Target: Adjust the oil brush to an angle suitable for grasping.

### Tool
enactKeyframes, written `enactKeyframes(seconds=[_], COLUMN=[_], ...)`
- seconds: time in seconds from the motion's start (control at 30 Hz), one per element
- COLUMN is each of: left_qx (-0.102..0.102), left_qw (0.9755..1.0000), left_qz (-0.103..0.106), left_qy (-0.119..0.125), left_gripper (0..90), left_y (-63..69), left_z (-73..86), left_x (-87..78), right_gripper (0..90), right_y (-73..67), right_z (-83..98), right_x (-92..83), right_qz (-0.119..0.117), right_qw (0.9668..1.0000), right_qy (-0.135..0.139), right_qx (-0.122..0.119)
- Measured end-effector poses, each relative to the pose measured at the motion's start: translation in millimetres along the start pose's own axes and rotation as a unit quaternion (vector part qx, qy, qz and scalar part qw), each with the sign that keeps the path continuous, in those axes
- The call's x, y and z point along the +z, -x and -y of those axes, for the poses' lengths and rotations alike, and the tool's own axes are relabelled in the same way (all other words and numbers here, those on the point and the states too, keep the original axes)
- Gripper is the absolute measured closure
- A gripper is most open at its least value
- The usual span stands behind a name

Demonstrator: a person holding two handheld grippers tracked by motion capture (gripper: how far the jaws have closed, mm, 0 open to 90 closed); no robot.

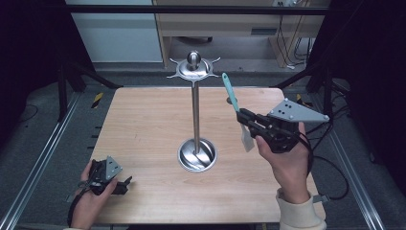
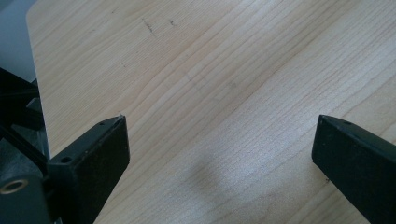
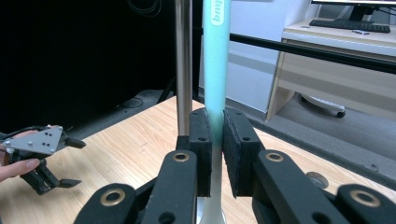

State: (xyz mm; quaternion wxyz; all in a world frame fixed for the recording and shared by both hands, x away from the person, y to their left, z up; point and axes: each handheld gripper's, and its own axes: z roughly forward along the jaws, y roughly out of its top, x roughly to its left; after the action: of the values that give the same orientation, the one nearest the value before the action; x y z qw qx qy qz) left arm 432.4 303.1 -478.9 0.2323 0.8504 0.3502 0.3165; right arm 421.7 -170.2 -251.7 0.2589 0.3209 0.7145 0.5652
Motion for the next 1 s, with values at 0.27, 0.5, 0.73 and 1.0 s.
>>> enactKeyframes(seconds=[0.27,0.5,0.73,1.0], left_qx=[0.000,0.001,0.001,0.001], left_qw=[1.0000,1.0000,1.0000,1.0000], left_qz=[0.000,0.000,0.001,0.001], left_qy=[0.000,0.000,0.000,-0.001], left_gripper=[3.7,3.7,3.7,3.7], left_y=[0.4,0.5,0.7,0.9], left_z=[0.0,0.0,0.0,0.0], left_x=[0.4,0.4,0.6,0.8], right_gripper=[82.3,82.3,82.3,82.3], right_y=[0.1,-0.9,-0.7,-0.4], right_z=[-0.6,-0.4,-0.2,0.5], right_x=[0.3,2.8,5.4,9.4], right_qz=[-0.009,-0.013,-0.014,-0.015], right_qw=[0.9999,0.9999,0.9999,0.9999], right_qy=[0.008,0.005,0.000,-0.003], right_qx=[0.003,0.003,0.004,0.007])
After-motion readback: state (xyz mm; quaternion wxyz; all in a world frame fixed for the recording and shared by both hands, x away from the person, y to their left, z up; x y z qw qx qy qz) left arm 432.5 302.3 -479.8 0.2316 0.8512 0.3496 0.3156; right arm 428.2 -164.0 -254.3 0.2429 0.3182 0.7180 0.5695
